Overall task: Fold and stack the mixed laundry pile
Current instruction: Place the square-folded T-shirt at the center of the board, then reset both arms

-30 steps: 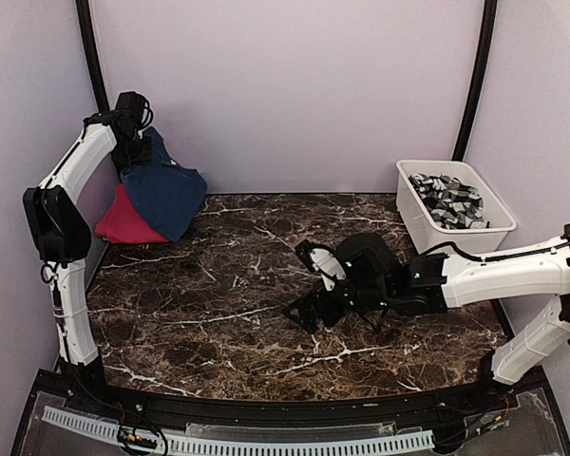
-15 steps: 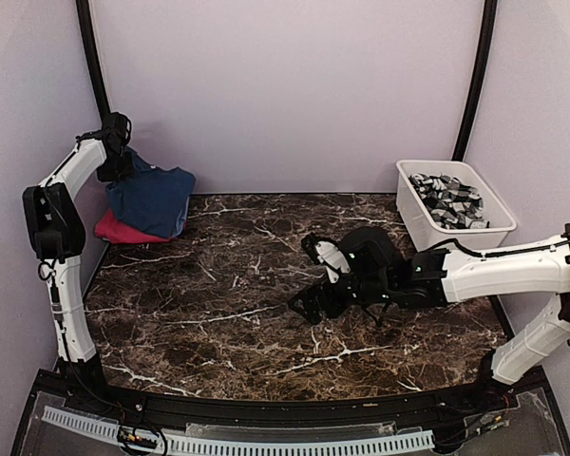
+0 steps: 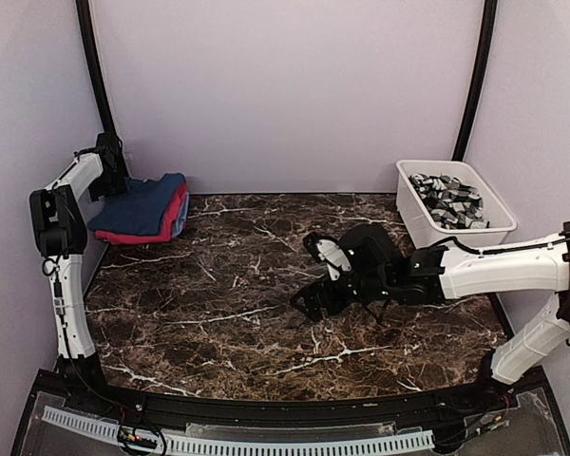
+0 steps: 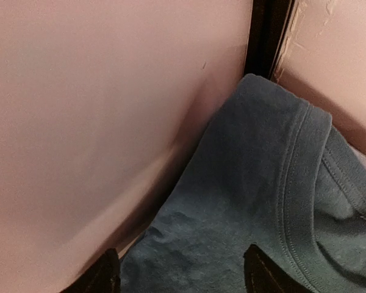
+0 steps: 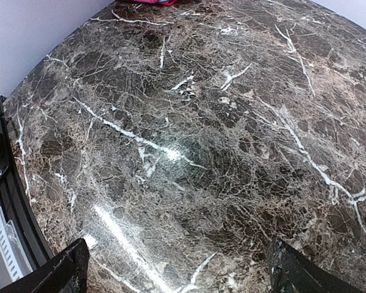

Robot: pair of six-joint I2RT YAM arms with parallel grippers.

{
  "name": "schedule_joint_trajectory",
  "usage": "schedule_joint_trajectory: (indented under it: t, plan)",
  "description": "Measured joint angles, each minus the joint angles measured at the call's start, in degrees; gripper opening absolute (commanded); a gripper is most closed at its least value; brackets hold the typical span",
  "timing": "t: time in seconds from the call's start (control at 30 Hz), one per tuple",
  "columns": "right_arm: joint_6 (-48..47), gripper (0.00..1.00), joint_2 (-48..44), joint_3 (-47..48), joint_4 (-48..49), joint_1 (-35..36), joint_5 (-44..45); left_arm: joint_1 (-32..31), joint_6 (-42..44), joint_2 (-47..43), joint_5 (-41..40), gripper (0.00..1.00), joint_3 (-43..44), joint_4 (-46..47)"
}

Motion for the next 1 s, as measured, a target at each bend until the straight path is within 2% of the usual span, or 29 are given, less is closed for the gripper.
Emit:
schedule_joint_trajectory:
  t: [0.13,0.23,0.57,0.77,0.9,1.0]
  plan:
    - [0.37,0.99,-0.31,0.00,-0.46,-1.60,-0.44,0.15,-0.22,0.87,-0.55,0.83,3.06,-2.62]
    - [0.48,0.99,-1.77,0.00,-1.27,-3.72,-0.79,0.15,-0.28,0.76,-0.85,0.97,7.61,-4.20]
    - [0.61,0.99,-13.07,0.07,-4.81,-14.34,-1.62,-2.45,2.12,-6.32,3.72,0.99,11.63,-8.13]
    - [-0.02,0.99,-17.92,3.56,-8.74,-22.18,-2.84,-11.23,3.43,-11.43,5.75,0.99,12.22,-9.94]
    - [-0.46,0.99,-20.26,4.61,-10.86,-24.39,-4.00,-19.08,3.15,-16.22,7.34,0.99,7.21,-10.08]
    - [-0.20,0.99,-21.73,3.96,-11.89,-25.05,-4.81,-25.62,2.58,-23.32,10.12,0.99,-6.60,-6.86]
